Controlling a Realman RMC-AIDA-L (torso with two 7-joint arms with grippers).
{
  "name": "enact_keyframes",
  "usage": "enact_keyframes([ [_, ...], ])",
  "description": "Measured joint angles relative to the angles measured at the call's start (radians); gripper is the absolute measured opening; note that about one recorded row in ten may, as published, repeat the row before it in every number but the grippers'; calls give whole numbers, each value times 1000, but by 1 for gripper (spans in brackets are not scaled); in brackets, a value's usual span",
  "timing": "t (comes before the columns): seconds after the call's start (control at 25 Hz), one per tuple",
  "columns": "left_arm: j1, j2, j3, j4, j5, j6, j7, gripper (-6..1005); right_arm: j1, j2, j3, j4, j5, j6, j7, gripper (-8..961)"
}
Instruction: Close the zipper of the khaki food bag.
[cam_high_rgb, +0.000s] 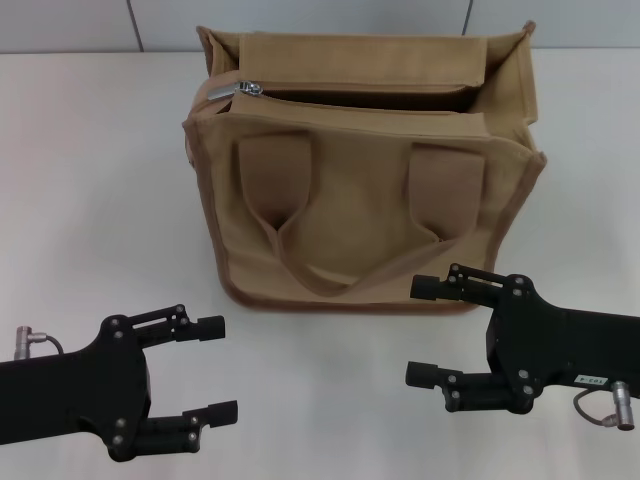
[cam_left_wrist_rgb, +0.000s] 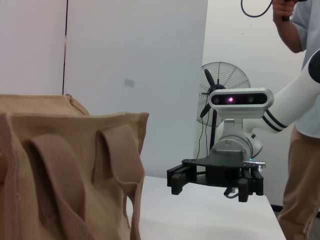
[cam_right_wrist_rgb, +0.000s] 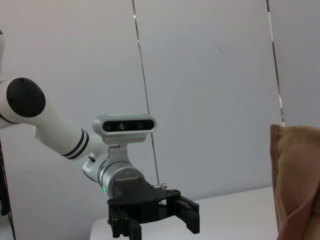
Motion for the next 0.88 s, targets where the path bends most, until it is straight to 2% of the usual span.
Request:
enact_keyframes([
  [0.56, 4, -3, -16, -2, -15, -24, 4, 772, 8, 3, 0, 23, 7, 4, 0, 828],
  [0.6, 6, -3, -53, -18, -35, -32, 23, 771, 8, 3, 0, 27, 8, 4, 0, 828],
  [0.64, 6, -3, -53, -18, -35, -32, 23, 771, 8, 3, 2, 31, 8, 4, -2, 828],
  [0.68, 8, -1, -117, -48, -59, -53, 43, 771, 9, 3, 6, 42, 8, 6, -7, 828],
  [0.72, 8, -1, -117, -48, -59, -53, 43, 771, 9, 3, 6, 42, 8, 6, -7, 828],
  [0.76, 10, -1, -153, -59, -68, -67, 47, 771, 9, 2, 8, 48, 9, 8, -9, 828],
  [0.84, 12, 0, -248, -78, -80, -98, 49, 771, 11, 2, 9, 58, 10, 14, -10, 828],
  [0.88, 12, 0, -342, -94, -88, -128, 49, 771, 13, 3, 10, 69, 11, 18, -12, 828],
])
